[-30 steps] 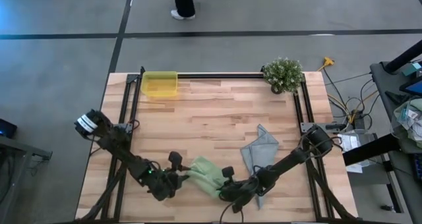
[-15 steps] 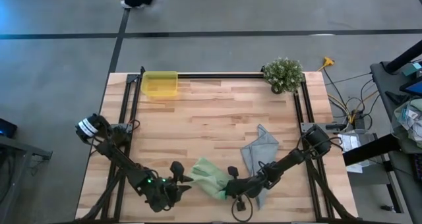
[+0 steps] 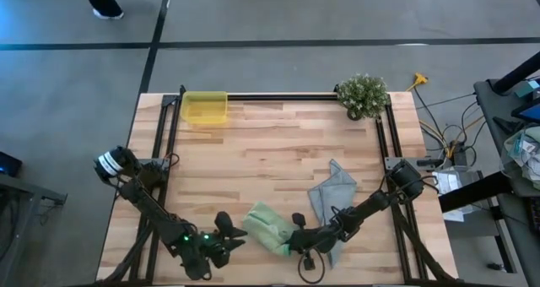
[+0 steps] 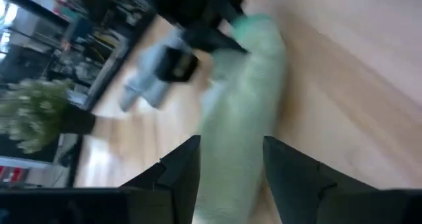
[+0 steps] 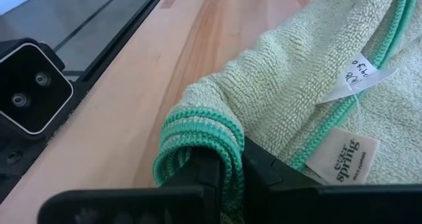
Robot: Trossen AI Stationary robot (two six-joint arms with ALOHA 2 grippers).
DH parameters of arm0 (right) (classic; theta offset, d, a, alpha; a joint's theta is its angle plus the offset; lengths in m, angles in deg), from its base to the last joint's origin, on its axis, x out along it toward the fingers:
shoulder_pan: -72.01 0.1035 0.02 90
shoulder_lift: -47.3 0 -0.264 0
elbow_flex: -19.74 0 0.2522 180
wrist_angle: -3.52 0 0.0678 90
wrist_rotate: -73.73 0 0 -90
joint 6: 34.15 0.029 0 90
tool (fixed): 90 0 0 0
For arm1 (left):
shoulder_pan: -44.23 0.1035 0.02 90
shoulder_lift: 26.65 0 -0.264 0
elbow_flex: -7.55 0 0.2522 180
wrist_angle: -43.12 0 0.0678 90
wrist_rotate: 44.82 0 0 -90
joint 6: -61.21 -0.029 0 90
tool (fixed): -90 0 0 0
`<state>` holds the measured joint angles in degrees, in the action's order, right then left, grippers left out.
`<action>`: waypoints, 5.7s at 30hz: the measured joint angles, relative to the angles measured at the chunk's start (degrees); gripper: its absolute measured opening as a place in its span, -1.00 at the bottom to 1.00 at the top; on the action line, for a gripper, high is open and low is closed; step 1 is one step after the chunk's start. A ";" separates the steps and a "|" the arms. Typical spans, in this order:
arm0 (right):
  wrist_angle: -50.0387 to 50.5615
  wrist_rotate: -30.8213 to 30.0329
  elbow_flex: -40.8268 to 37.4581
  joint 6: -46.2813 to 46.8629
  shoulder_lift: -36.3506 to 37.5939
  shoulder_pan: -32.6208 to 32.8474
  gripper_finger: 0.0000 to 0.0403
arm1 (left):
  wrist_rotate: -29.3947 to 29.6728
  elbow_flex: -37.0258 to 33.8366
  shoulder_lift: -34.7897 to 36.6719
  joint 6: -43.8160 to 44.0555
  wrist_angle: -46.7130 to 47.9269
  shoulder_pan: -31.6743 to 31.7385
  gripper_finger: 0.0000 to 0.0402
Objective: Roll microfiber towels into tight, uniform cylinder then place into a basket
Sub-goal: Roll the green towel
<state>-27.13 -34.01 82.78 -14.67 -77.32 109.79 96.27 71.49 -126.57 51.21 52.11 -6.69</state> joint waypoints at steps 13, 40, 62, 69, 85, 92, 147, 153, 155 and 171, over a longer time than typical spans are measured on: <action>-0.23 1.31 -0.07 -0.34 -0.02 -0.09 -0.89 | 5.01 7.45 -11.80 -14.36 -0.18 4.85 -0.26; -1.33 5.38 -0.22 -0.91 -0.04 -0.07 -0.89 | -3.39 9.06 -0.99 -4.15 13.29 10.32 -0.30; -1.17 5.81 -0.22 -1.93 -0.04 -0.04 -0.89 | -11.94 10.09 -10.60 -0.06 15.92 13.65 -0.99; -0.98 5.98 -0.22 -4.93 0.17 -0.04 -0.89 | -14.45 11.29 -10.27 5.16 21.83 12.06 -1.00; 9.58 0.04 -0.17 -8.56 4.42 0.20 -0.82 | -16.24 13.40 -8.24 12.84 27.74 7.34 -1.00; 9.97 -0.55 -0.18 -8.15 4.42 0.20 -0.53 | -16.50 12.99 -9.15 18.73 27.04 6.69 -1.00; 54.52 -36.16 12.41 -53.87 13.53 15.32 -0.44 | -18.25 12.38 -9.92 24.60 25.26 5.48 -1.00; 54.39 -39.94 20.86 -44.83 9.46 14.23 -0.46 | -18.50 12.58 -9.92 24.44 25.07 5.64 -1.00; 54.32 -40.97 23.11 -40.90 8.75 13.25 -0.49 | -18.50 12.56 -9.92 24.42 25.00 5.67 -1.00; 54.36 -24.03 26.13 -41.80 5.93 2.86 -0.84 | -18.54 12.53 -9.92 24.29 24.54 5.86 -1.00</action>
<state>27.22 -58.04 108.91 -56.46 -71.39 112.66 77.73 84.03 -136.49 75.50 76.65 -0.82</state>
